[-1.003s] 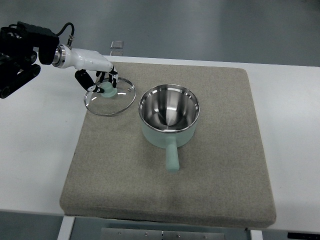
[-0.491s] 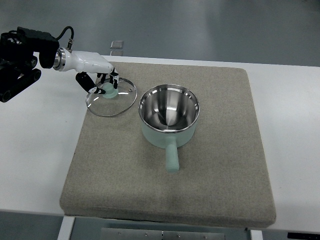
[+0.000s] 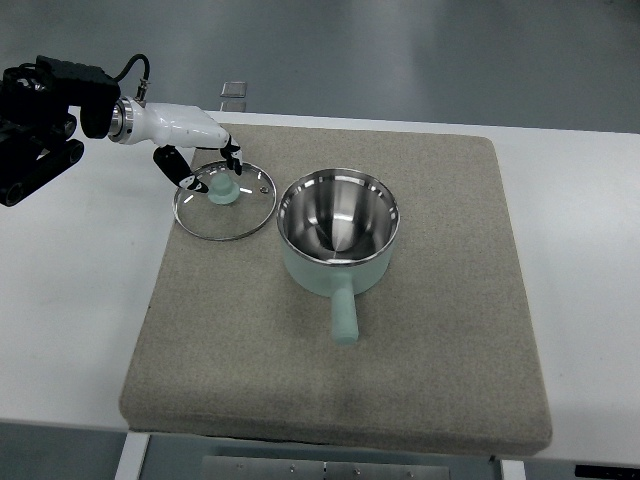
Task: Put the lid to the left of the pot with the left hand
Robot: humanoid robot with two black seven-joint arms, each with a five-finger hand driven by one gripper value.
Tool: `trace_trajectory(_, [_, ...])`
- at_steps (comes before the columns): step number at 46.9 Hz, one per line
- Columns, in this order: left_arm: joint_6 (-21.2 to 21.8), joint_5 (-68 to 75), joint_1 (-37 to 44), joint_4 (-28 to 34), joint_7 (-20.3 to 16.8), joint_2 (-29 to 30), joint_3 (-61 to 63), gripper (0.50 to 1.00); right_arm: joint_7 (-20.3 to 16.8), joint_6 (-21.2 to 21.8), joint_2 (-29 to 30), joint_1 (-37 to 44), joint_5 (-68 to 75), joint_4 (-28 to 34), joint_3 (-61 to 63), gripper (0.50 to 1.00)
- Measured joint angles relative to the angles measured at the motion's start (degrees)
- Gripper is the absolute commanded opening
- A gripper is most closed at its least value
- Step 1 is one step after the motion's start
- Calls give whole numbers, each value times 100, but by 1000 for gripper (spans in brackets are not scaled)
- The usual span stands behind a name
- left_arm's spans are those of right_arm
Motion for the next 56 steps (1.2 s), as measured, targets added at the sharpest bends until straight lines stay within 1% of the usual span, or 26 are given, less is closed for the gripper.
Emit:
trace_trajectory(11, [9,-61,-45,0,0,0,-74,769,0,0,0,0,0,0,0,924])
trace_trajectory(13, [23,-98,-72,-1,0,0,-90,780,0,0,0,0,0,0,0,924])
trace_trajectory(14, [38,-118,-80,0,0,0,-94,810,0,0,0,0,0,0,0,924])
trace_trajectory(15, [57,-145,-88,0,0,0,-98,859,0,0,0,0,0,0,0,924])
trace_trajectory(17, [136,-245,-93,7,0,3,-122,921,0,0,0,0,0,0,0,924])
trace_trajectory(20, [332,-493,-88,17,0,26,-204,960,0,0,0,-1,0,0,0,924])
trace_trajectory(25, [795,-960,-12,44,0,33,-252,962,0,0,0,-1,0,0,0,924])
trace_trajectory(30, [1051,-1196,7,59,0,8,-251,962,0,0,0,-1,0,0,0,924])
trace_trajectory(35, [1090,-1608,9,171,0,-23,-268,962,0,0,0,-1,0,0,0,924])
trace_trajectory(38, [1092,-2058,41,271,1,-174,-267,962,-1,0,0,-1,0,0,0,924])
trace_trajectory(48, [1096,-3810,59,1232,1,-905,-281,958,-4,0,0,-2,0,0,0,924])
trace_trajectory(52, [1102,-4573,66,1444,1,-1063,-395,956,-4,0,0,-2,0,0,0,924])
trace_trajectory(56, [1102,-5284,78,1518,1,-1120,-453,956,-3,0,0,-1,0,0,0,924])
